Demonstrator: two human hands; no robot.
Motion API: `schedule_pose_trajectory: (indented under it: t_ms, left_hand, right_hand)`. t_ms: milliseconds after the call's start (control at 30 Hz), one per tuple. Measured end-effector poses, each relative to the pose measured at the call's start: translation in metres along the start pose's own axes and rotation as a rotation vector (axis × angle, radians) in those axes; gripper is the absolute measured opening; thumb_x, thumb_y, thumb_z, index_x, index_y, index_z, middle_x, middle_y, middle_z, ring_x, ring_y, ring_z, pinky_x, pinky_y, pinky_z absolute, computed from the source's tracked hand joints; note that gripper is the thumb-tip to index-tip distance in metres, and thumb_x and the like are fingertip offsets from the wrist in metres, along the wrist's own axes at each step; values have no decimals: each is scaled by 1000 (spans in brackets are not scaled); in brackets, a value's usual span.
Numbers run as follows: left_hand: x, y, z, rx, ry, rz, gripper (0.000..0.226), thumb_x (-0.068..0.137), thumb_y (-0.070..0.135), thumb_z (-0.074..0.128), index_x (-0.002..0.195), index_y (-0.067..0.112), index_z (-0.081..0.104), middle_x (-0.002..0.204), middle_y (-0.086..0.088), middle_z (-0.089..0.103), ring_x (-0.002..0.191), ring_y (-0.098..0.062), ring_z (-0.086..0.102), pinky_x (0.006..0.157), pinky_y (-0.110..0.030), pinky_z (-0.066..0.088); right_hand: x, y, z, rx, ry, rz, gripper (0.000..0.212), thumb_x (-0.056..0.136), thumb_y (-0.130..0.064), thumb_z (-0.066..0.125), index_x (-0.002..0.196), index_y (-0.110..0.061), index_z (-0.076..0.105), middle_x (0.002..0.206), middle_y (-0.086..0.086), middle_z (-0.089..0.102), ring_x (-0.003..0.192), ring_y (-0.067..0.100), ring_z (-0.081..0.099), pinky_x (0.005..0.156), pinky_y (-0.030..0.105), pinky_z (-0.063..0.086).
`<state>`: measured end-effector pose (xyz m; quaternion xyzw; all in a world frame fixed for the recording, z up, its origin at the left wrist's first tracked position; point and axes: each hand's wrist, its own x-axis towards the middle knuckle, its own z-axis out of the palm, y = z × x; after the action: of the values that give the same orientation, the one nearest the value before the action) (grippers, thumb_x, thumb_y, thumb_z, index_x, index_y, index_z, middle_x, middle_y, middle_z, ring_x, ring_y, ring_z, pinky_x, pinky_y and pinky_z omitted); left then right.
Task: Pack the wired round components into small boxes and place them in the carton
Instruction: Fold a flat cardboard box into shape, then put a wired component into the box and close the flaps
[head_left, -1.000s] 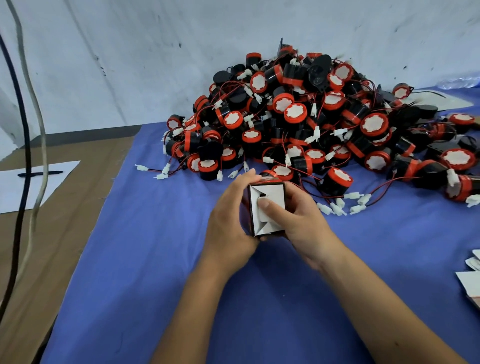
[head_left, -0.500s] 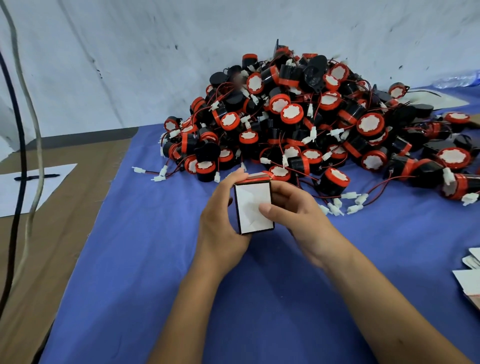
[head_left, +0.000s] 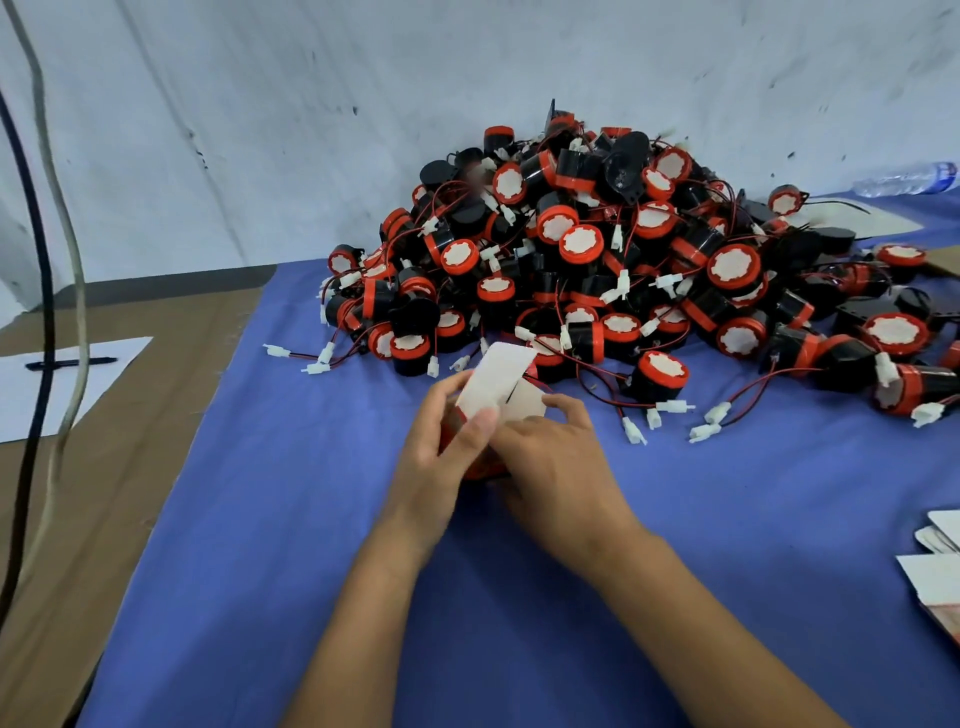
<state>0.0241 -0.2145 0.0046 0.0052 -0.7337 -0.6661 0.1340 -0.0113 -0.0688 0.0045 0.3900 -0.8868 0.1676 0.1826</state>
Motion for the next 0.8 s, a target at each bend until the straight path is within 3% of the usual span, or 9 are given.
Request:
schedule_pose_trajectory:
  t_ms: [67, 133, 233, 300, 367, 467, 567, 633, 800]
  left_hand:
    - [-1, -2, 2, 191, 113, 0, 42, 80, 59, 66, 109, 28, 65, 100, 16, 74, 91, -1, 69, 73, -18, 55]
    - [1, -6, 0, 395, 308, 4, 31, 82, 52, 60, 85, 21, 59, 78, 11, 68, 71, -5, 63, 60, -22, 50]
    - [6, -12, -11, 458, 563, -33, 20, 87, 29, 52, 88, 9, 57, 75, 1, 62, 75, -25, 59, 64, -42, 47]
    - [10, -16, -23, 463, 719, -74, 9, 91, 8, 51, 94, 9, 58, 79, 6, 60, 81, -30, 57, 60, -36, 41]
    - [12, -17, -34, 454, 835, -114, 17, 88, -1, 49, 94, 12, 57, 79, 13, 56, 82, -27, 54, 59, -31, 36]
    - [14, -19, -45, 431, 920, -169, 18, 85, -3, 50, 93, 11, 57, 78, 14, 55, 77, -23, 53, 57, -28, 35]
    - [14, -18, -48, 410, 965, -184, 15, 84, -2, 53, 90, 11, 57, 75, 14, 55, 68, -6, 50, 51, -16, 29]
    - [14, -18, -49, 400, 960, -195, 16, 83, -1, 53, 90, 13, 56, 76, 14, 55, 68, -2, 50, 52, -19, 30]
    - [16, -20, -48, 380, 933, -204, 15, 84, 0, 54, 90, 13, 58, 78, 11, 59, 72, -5, 54, 54, -25, 34]
  right_hand:
    - [1, -3, 1, -26, -71, -27, 38, 82, -10, 58, 113, -30, 68, 94, -12, 71, 97, 15, 63, 123, 44, 9]
    - [-1, -6, 1, 83, -72, -93, 41, 78, -10, 59, 115, -25, 69, 101, -11, 71, 108, 14, 62, 126, 43, 4]
    - [3, -8, 5, 364, 158, -110, 42, 80, -4, 60, 119, -15, 70, 125, -6, 69, 130, 16, 55, 122, 38, 26]
    - [17, -11, 10, 470, 424, -1, 22, 87, -7, 58, 104, -11, 73, 109, -3, 71, 109, 18, 62, 96, 31, 48]
    - [39, -8, 19, 426, 456, 175, 11, 92, -12, 58, 92, -12, 69, 91, -4, 68, 90, 18, 59, 78, 34, 50]
    - [81, -3, 47, 303, 135, 270, 6, 95, -16, 59, 94, -12, 63, 93, 2, 64, 97, 25, 55, 83, 39, 47]
    - [122, -8, 69, 141, -65, 271, 33, 95, -27, 64, 124, -13, 56, 123, 11, 56, 121, 32, 44, 99, 43, 46]
    - [144, -10, 79, -1, -57, 339, 47, 90, -33, 70, 130, -16, 51, 135, 13, 46, 128, 35, 39, 101, 46, 45]
    - [139, 1, 66, -235, 260, 519, 40, 71, -14, 74, 105, -18, 52, 113, 13, 47, 106, 35, 42, 87, 46, 37]
